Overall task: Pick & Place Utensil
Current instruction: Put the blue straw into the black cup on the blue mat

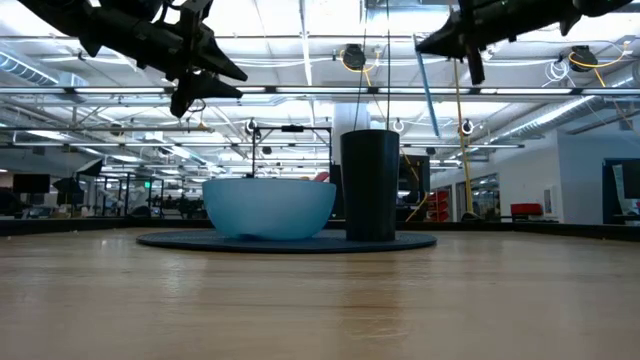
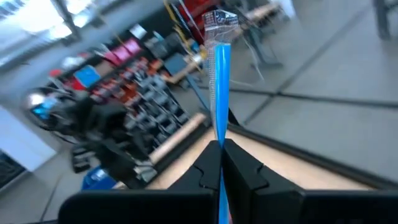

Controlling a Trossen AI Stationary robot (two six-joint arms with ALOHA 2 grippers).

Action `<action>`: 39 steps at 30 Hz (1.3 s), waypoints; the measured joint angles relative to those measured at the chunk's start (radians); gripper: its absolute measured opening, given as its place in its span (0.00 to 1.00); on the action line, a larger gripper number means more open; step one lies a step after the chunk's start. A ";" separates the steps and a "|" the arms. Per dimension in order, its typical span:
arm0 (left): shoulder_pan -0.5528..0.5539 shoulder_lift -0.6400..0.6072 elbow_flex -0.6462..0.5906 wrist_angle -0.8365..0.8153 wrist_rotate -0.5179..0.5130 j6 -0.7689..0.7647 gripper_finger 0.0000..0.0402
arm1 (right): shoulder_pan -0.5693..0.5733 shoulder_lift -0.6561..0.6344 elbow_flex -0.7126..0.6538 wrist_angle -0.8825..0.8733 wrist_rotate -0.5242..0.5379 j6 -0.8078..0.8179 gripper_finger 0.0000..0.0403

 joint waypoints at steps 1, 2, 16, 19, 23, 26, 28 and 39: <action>0.000 0.000 0.000 0.000 0.000 0.000 0.37 | 0.009 0.000 0.000 0.025 0.000 -0.007 0.00; 0.000 0.000 0.000 0.000 0.000 0.000 0.37 | 0.019 0.000 0.000 0.050 0.000 -0.015 0.00; 0.000 0.000 0.000 0.008 -0.018 -0.004 0.37 | 0.156 0.057 0.001 0.304 0.000 -0.097 0.00; 0.000 0.000 0.000 0.017 -0.026 -0.003 0.37 | 0.191 0.100 0.002 0.326 0.000 -0.112 0.00; 0.000 0.000 0.000 0.024 -0.026 0.000 0.37 | 0.226 0.166 0.002 0.373 0.002 -0.133 0.00; 0.000 0.000 0.000 0.023 -0.026 -0.002 0.37 | 0.240 0.209 0.002 0.438 0.002 -0.142 0.00; 0.000 0.000 0.000 0.023 -0.026 -0.003 0.37 | 0.244 0.232 0.002 0.468 0.003 -0.149 0.00; -0.027 0.000 0.000 0.022 -0.025 0.001 0.37 | 0.298 0.332 0.001 0.478 0.035 -0.280 0.00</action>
